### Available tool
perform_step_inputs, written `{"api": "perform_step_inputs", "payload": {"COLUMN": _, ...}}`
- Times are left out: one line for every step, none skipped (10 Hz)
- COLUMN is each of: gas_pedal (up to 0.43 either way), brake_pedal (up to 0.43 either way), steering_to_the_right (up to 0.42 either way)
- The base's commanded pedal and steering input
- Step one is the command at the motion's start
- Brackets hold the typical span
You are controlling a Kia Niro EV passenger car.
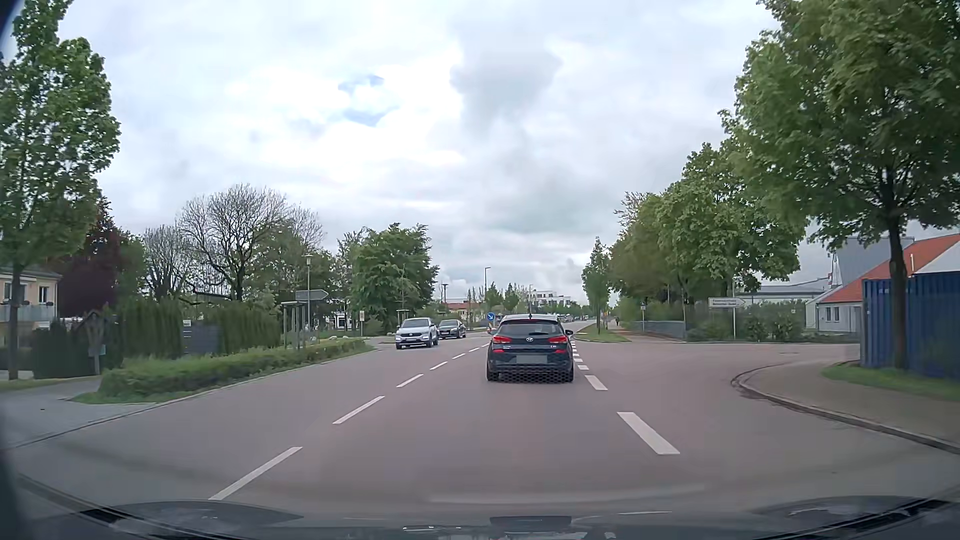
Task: Follow the waypoints while adhering to traffic rules and regulations
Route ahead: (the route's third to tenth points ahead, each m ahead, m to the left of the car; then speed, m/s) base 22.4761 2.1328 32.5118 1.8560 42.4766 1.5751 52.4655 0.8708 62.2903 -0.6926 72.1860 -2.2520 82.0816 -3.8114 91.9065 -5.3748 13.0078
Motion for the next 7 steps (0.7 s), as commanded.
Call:
{"api": "perform_step_inputs", "payload": {"gas_pedal": 0.197, "brake_pedal": 0.006, "steering_to_the_right": 0.011}}
{"api": "perform_step_inputs", "payload": {"gas_pedal": 0.197, "brake_pedal": 0.006, "steering_to_the_right": 0.011}}
{"api": "perform_step_inputs", "payload": {"gas_pedal": 0.197, "brake_pedal": 0.012, "steering_to_the_right": 0.011}}
{"api": "perform_step_inputs", "payload": {"gas_pedal": 0.197, "brake_pedal": 0.012, "steering_to_the_right": 0.011}}
{"api": "perform_step_inputs", "payload": {"gas_pedal": 0.197, "brake_pedal": 0.012, "steering_to_the_right": 0.011}}
{"api": "perform_step_inputs", "payload": {"gas_pedal": 0.209, "brake_pedal": 0.012, "steering_to_the_right": 0.011}}
{"api": "perform_step_inputs", "payload": {"gas_pedal": 0.209, "brake_pedal": 0.012, "steering_to_the_right": 0.011}}
